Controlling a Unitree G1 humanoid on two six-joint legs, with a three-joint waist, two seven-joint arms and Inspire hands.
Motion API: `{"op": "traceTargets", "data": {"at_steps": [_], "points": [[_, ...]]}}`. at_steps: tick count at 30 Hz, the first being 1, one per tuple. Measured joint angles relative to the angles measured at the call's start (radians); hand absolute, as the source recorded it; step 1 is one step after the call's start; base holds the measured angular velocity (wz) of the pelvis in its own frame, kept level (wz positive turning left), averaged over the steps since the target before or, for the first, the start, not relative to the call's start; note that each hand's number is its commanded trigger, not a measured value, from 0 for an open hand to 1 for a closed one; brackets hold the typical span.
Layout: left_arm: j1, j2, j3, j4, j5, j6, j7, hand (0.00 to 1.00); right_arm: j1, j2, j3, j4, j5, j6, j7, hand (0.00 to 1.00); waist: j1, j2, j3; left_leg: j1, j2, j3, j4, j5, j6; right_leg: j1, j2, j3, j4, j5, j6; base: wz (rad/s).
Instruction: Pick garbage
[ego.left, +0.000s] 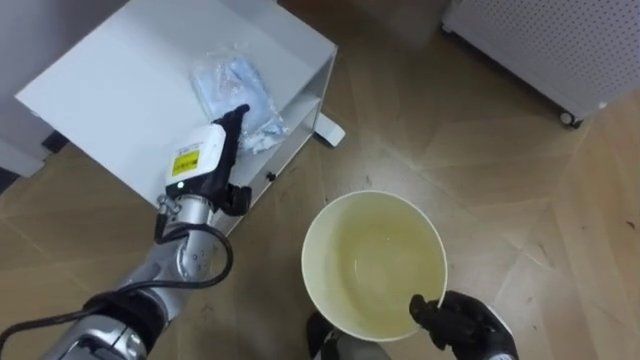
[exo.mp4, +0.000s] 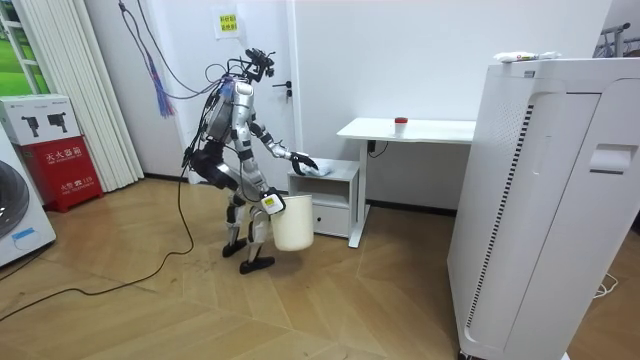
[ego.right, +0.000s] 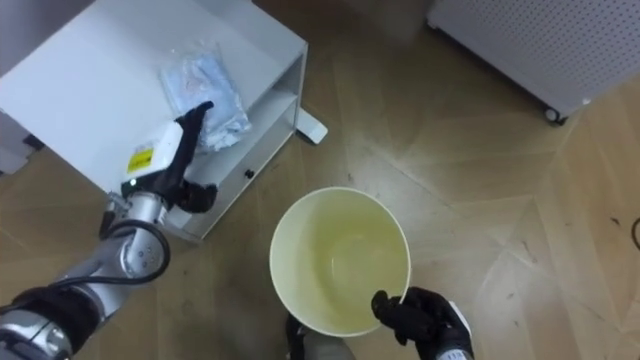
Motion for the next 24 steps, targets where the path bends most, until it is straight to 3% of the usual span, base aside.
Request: {"op": "traceTargets", "data": {"at_steps": [10,16,21,24], "points": [[-0.001,0.004,0.011,0.037,0.057,0.002,0.012,1.00,0.002,-0.013,0.000,-0.007,0.000,0.022,0.004,1.00,0.016,0.002,0.0011,0.011,0.001,0.004,0.011,0.000,0.000,0.007,0.002,0.005,0.003,-0.002,-0.003,-0.02],[0.019,0.004,-0.018,0.080,0.104,0.029,0.015,1.00,0.005,-0.022,0.034,-0.012,0.015,0.033,0.004,1.00,0.023,0.007,0.0050,0.065,-0.004,0.002,-0.026,0.004,-0.006,0.065,-0.003,-0.006,-0.023,0.000,-0.004,0.05],[0.029,0.007,-0.018,0.068,0.099,0.026,0.041,1.00,0.013,-0.018,0.036,-0.015,0.014,0.017,0.003,1.00,0.031,0.013,0.0083,0.100,-0.033,0.001,-0.057,0.010,-0.011,0.092,-0.022,-0.003,-0.028,-0.003,0.002,0.09],[0.041,0.002,-0.019,0.019,0.077,0.001,0.058,1.00,0.013,-0.018,0.037,-0.016,0.010,-0.003,-0.002,1.00,0.053,0.013,0.0082,0.111,-0.046,0.003,-0.066,0.013,-0.008,0.100,-0.033,-0.004,-0.030,-0.006,0.007,0.07]]}}
